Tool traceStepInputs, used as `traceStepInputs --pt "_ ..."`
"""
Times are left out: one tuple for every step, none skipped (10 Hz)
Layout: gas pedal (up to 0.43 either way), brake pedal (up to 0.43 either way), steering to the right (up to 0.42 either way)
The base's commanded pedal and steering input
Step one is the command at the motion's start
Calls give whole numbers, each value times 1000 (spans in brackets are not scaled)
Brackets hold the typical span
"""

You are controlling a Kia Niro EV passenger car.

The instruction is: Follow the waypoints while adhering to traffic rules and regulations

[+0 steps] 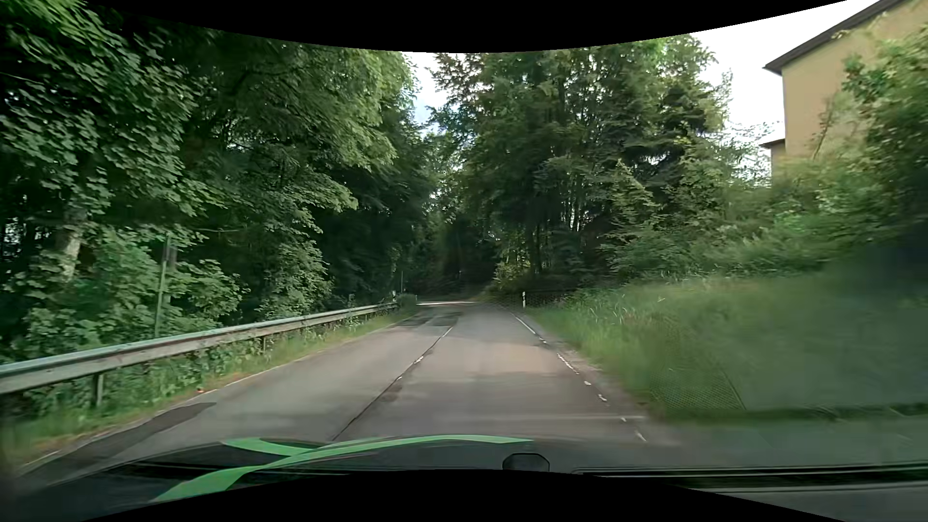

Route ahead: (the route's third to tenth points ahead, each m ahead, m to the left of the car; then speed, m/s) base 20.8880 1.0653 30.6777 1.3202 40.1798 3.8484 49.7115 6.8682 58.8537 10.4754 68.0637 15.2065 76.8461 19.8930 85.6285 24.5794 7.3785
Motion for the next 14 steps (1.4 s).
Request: traceStepInputs --pt "138 0 8" --pt "138 0 7" --pt "138 0 7" --pt "138 0 7" --pt "138 0 7" --pt "138 0 6" --pt "138 0 6" --pt "138 0 5" --pt "138 0 5" --pt "138 0 4" --pt "138 0 3" --pt "138 0 0" --pt "138 0 -5" --pt "138 0 -6"
